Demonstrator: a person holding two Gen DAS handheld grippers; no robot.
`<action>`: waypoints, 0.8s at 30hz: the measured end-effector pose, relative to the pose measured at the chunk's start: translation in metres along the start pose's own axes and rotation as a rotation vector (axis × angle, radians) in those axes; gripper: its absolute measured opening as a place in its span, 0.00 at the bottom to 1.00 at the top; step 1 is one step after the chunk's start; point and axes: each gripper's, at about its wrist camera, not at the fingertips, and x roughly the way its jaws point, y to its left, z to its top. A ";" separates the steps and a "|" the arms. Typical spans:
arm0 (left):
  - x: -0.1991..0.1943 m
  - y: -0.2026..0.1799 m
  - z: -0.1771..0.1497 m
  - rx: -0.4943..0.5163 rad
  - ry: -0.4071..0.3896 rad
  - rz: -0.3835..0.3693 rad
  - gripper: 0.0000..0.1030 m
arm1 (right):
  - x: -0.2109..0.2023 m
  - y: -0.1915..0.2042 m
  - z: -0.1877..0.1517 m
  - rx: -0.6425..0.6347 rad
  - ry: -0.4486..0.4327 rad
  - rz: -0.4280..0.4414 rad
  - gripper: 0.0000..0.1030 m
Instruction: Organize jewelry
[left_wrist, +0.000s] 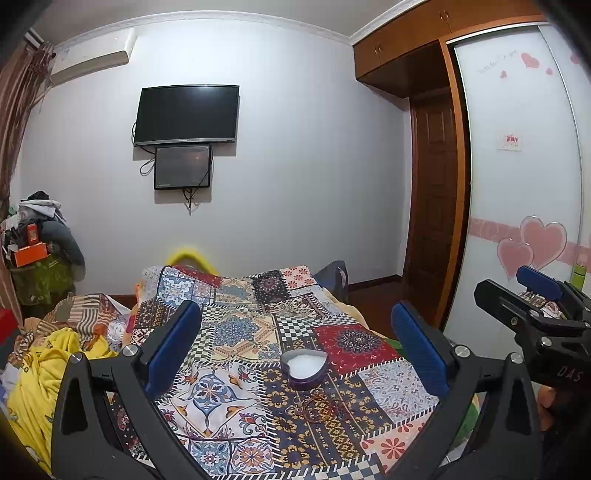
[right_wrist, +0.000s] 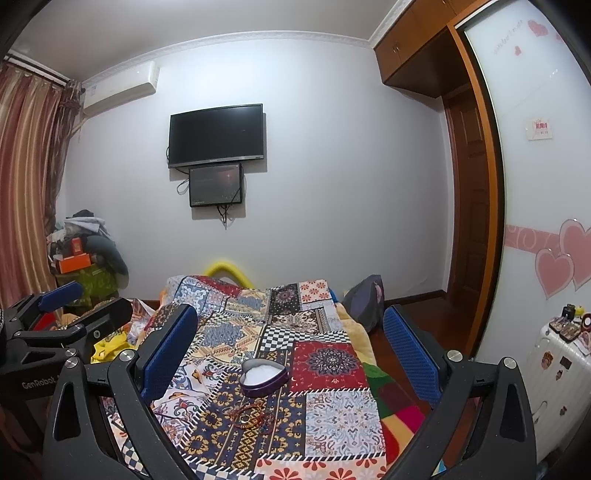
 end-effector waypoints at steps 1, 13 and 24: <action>0.001 0.000 0.000 0.001 0.001 0.001 1.00 | 0.001 0.000 0.000 0.001 0.003 0.000 0.97; 0.006 0.004 -0.002 -0.002 0.011 0.005 1.00 | 0.003 0.000 0.003 -0.001 0.018 0.001 0.97; 0.006 0.007 -0.003 -0.013 0.017 0.007 1.00 | 0.003 0.000 0.003 0.002 0.028 0.000 0.97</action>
